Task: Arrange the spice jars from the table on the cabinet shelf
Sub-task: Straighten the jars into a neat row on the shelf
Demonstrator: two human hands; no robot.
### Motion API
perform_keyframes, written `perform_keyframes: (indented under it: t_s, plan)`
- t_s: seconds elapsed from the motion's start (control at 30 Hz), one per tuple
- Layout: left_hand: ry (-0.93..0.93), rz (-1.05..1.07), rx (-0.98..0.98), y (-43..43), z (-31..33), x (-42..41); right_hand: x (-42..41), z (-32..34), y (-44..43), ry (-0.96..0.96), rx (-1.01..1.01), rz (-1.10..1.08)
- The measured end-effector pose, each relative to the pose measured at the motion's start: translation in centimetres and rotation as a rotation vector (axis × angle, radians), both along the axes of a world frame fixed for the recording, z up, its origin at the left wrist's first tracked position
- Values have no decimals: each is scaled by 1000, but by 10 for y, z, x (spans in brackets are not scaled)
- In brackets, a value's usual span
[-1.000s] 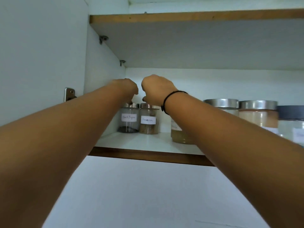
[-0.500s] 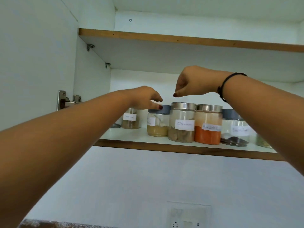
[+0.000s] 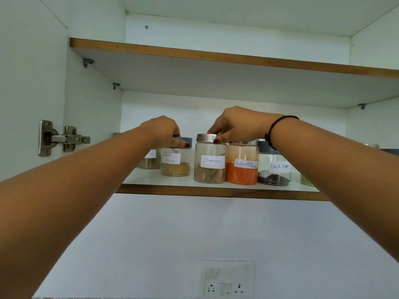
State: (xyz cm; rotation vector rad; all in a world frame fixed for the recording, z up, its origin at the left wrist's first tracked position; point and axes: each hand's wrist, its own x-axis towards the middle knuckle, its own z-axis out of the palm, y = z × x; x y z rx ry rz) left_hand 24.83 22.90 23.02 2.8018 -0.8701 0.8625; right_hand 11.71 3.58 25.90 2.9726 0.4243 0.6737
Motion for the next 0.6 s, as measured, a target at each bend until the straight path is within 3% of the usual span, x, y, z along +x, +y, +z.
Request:
perform_keyframes:
  t_s: [0.17, 0.27, 0.37, 0.5, 0.6]
  plan:
    - [142, -17, 78, 9, 12, -9, 10, -6, -2, -57, 102, 36]
    - [115, -52, 65, 10, 10, -6, 16, -9, 0, -90, 131, 30]
    - [81, -114, 17, 11, 8, -1, 22, -8, 5, -89, 81, -15]
    - [103, -96, 145, 15, 14, -2, 22, -2, 14, -34, -30, -84]
    - [74, -107, 136, 13, 13, 1, 27, -1, 21, -78, -107, -118]
